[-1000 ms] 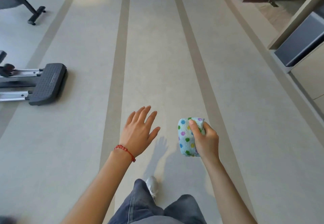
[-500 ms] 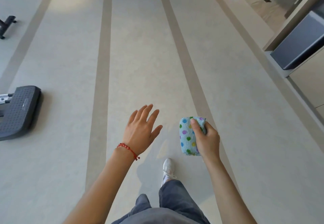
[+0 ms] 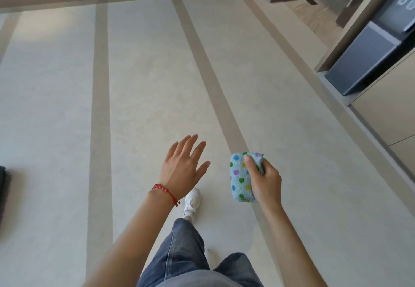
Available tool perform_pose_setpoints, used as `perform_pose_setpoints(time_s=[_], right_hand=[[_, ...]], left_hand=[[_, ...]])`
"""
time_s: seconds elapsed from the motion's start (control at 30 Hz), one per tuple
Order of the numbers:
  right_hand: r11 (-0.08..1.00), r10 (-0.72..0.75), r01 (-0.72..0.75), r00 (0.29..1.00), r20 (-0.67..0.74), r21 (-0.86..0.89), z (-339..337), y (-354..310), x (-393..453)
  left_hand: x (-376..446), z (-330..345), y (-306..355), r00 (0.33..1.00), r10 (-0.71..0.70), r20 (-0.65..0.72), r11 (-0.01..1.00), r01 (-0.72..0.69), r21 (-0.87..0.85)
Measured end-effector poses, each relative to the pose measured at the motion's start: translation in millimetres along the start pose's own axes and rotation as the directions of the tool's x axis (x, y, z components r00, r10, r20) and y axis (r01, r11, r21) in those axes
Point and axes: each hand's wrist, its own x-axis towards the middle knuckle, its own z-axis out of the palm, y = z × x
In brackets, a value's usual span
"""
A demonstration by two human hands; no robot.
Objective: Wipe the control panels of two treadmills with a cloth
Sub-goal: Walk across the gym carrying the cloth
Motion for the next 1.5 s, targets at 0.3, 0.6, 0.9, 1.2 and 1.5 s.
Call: perform_pose_setpoints(time_s=[0.3, 0.6, 0.9, 1.2, 1.5], right_hand=[[0.996, 0.080, -0.070, 0.978, -0.195, 0.060, 31.5, -35.5, 129.2], [0.983, 0.160, -0.119, 0.927, -0.339, 0.139, 30.7, -55.1, 216.2], [0.968, 0.239, -0.164, 0.842, -0.484, 0.192, -41.3, -39.0, 297.5], [0.947, 0.319, -0.219, 0.693, -0.646, 0.233, -152.1, -18.6, 369.1], [0.928, 0.373, -0.240, 0.573, -0.730, 0.286, -235.9, -0.1, 430.7]], left_hand=[[167.9, 28.0, -44.3, 0.978, 0.201, 0.051, 0.979, -0.199, -0.041], [294.7, 50.9, -45.6, 0.918, 0.382, 0.108, 0.924, -0.378, -0.062], [400.0, 100.0, 28.3, 0.838, 0.534, 0.112, 0.843, -0.518, -0.144], [508.4, 133.5, 149.8, 0.718, 0.687, 0.111, 0.725, -0.666, -0.178], [591.9, 172.3, 252.3, 0.605, 0.788, 0.116, 0.614, -0.756, -0.228]])
